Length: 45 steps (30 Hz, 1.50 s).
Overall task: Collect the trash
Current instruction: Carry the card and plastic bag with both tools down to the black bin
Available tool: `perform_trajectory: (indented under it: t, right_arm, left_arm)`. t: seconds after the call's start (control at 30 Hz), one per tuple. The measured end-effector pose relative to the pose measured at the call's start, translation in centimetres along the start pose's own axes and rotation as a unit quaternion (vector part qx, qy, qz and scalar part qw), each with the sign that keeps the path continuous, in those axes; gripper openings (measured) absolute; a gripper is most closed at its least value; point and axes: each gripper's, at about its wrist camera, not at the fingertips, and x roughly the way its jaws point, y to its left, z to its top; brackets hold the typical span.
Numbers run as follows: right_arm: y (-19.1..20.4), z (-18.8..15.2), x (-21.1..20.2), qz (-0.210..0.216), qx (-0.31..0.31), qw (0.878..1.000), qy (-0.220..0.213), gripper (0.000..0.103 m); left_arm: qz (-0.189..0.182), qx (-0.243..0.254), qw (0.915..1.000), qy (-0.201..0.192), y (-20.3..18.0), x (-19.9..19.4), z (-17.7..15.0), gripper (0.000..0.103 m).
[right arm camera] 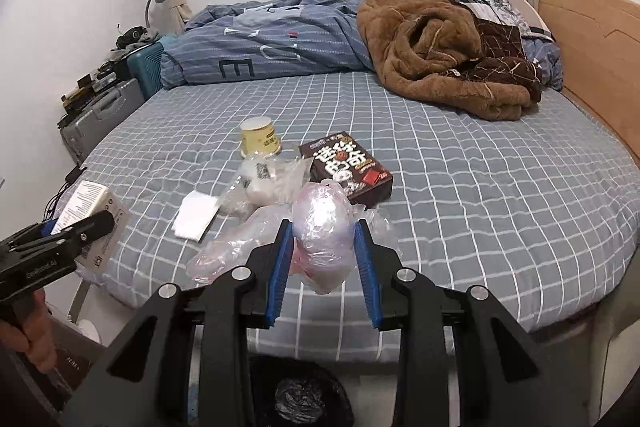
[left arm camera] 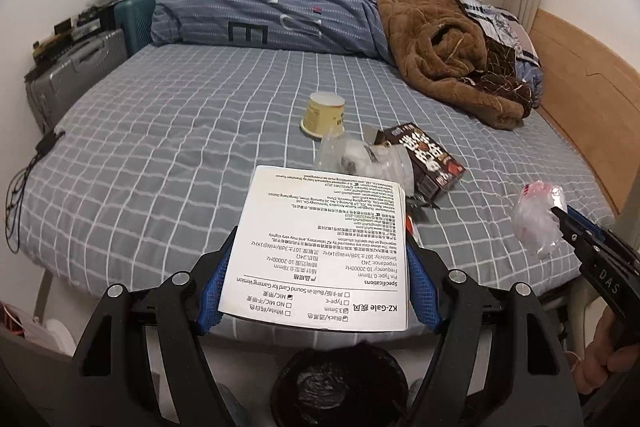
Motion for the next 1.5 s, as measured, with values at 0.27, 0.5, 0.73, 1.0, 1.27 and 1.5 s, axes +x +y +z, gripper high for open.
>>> perform_trajectory:
  t: [0.27,0.5,0.73,1.0,1.27,1.5]
  right_arm:
    - [0.8,-2.3,-2.2,0.001,0.000,1.000,0.012,0.031]
    - [1.5,-4.5,-2.8,0.005,-0.001,1.000,0.030,0.031]
    - [2.6,-7.4,-1.8,0.012,-0.010,0.998,0.061,0.031]
    - [3.1,-11.7,1.1,0.021,-0.010,0.993,0.114,0.031]
    - [3.1,-15.3,4.8,0.018,-0.006,0.986,0.163,0.031]
    - [2.9,-18.0,7.8,0.009,-0.006,0.980,0.200,0.031]
  left_arm:
    - [0.003,0.007,1.0000,0.004,-0.6,-2.2,-2.5,0.071]
    - [0.010,0.006,0.9998,0.019,-0.3,-2.6,-5.2,0.071]
    - [0.011,0.007,0.9988,0.046,0.1,-1.2,-8.6,0.071]
    - [0.012,0.004,0.9964,0.084,0.5,1.5,-12.1,0.071]
    - [0.006,-0.008,0.9923,0.123,1.2,5.2,-15.3,0.071]
    - [0.006,-0.016,0.9869,0.160,2.1,8.4,-17.9,0.071]
